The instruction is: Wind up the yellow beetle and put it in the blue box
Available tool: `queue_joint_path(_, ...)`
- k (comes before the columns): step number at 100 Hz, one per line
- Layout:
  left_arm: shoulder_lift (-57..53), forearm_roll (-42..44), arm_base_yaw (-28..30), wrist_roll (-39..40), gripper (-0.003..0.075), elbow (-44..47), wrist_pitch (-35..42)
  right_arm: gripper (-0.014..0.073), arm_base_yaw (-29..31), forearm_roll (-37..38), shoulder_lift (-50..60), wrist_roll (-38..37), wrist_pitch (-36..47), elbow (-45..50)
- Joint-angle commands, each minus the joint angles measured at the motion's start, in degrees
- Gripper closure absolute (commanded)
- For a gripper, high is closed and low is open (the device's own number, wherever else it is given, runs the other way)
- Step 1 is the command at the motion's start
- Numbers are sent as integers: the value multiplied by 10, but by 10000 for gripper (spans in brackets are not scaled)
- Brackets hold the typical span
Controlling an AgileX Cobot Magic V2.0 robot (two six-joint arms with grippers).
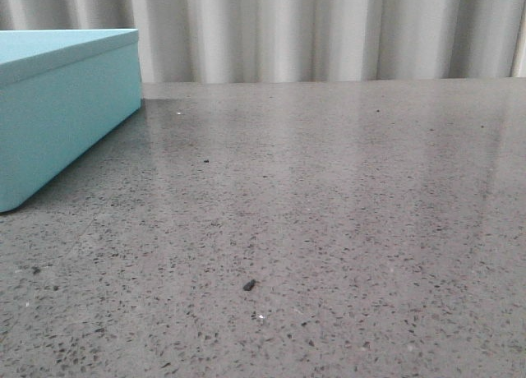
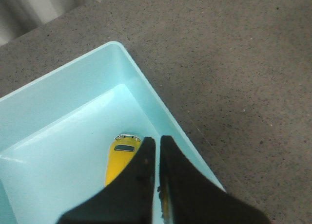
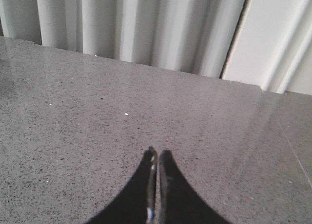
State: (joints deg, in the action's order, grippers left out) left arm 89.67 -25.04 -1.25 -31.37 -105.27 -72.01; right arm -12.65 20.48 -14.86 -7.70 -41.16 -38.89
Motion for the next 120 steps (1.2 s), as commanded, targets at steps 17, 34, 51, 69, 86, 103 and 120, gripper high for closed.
queue_joint_path(17, -113, -26, 1, 4, 741, 46, 58, 655, 1, 18, 29, -7, 135, 75)
queue_joint_path(34, -198, -20, 1, 1, 741, 139, 135, 655, 1, 18, 32, -34, 176, 111)
queue_joint_path(51, -299, -18, 1, -25, 741, 268, 232, 655, 1, 18, 32, -34, 214, 140)
queue_joint_path(69, -426, -15, 1, -26, 741, 432, 347, 655, 1, 18, 32, -34, 250, 163)
queue_joint_path(86, -556, -11, 1, -26, 741, 584, 457, 655, 1, 18, 32, -34, 252, 166)
queue_joint_path(103, -665, -12, 1, -26, 741, 694, 522, 655, 1, 18, 32, -34, 252, 166)
queue_joint_path(120, -765, -12, 1, -26, 741, 770, 537, 655, 1, 18, 32, -34, 244, 166)
